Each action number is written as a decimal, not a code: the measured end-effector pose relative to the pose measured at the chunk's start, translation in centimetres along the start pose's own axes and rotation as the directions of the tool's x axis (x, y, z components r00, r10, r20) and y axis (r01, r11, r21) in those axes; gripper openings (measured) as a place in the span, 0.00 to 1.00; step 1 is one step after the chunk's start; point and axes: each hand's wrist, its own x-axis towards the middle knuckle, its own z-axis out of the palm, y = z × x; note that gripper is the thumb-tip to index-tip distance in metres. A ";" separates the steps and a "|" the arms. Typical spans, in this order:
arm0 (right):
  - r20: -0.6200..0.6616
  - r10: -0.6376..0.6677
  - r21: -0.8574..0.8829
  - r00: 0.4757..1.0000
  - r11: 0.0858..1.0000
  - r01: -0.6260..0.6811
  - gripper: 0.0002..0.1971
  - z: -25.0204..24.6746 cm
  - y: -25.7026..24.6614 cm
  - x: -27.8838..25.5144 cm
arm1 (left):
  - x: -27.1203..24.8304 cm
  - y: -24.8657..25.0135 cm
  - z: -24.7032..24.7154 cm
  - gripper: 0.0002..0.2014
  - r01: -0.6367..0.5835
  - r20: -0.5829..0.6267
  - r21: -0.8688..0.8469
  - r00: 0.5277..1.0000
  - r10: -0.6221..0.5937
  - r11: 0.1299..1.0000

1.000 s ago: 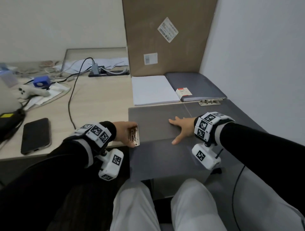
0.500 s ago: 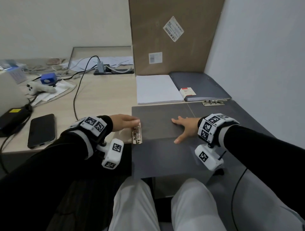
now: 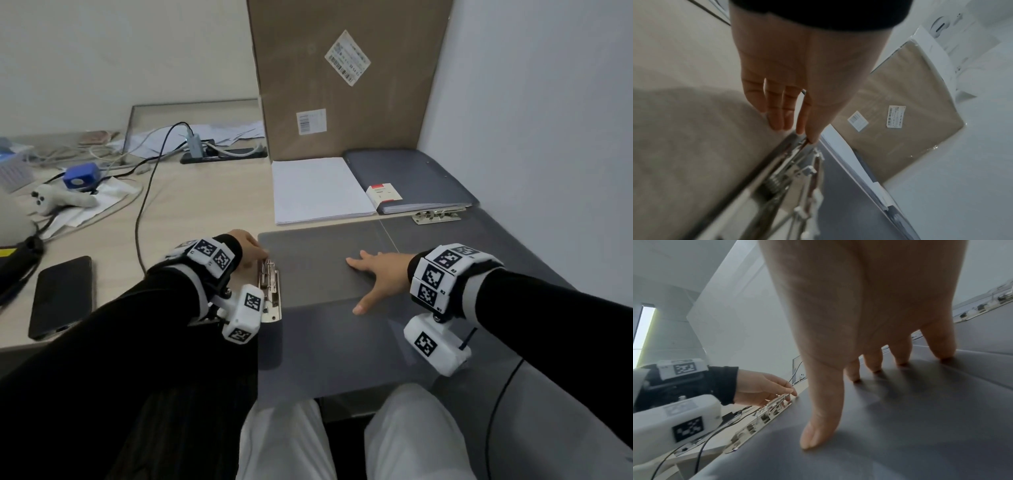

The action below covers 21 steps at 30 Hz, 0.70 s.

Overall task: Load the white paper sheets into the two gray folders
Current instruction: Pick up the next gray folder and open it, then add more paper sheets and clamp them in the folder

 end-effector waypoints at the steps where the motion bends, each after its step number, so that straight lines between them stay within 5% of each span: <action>1: -0.001 -0.008 -0.002 1.000 1.000 0.008 0.56 -0.1 -0.2 0.2 | 0.2 0.2 -0.3 0.14 0.023 0.017 0.016 1.000 -0.023 1.000; 5: -0.037 -0.042 -0.007 0.998 0.999 0.042 0.50 -1.1 -1.1 0.8 | 1.5 1.1 -1.8 0.18 0.053 0.025 0.011 0.998 -0.054 0.999; 11: -0.283 -0.041 0.042 0.958 0.998 0.055 0.33 -6.5 0.8 2.3 | 5.0 4.2 -2.8 0.20 -0.035 -0.101 -0.216 0.995 0.014 0.976; 15: -0.353 0.031 0.086 0.935 0.996 -0.001 0.33 -9.2 3.4 5.6 | 7.1 6.5 -2.0 0.26 -0.017 -0.113 -0.216 0.994 -0.008 0.976; 21: -0.250 0.102 0.118 0.963 0.990 -0.074 0.40 -10.5 5.4 11.1 | 10.4 8.3 -0.1 0.28 0.076 -0.106 -0.208 0.989 -0.100 0.975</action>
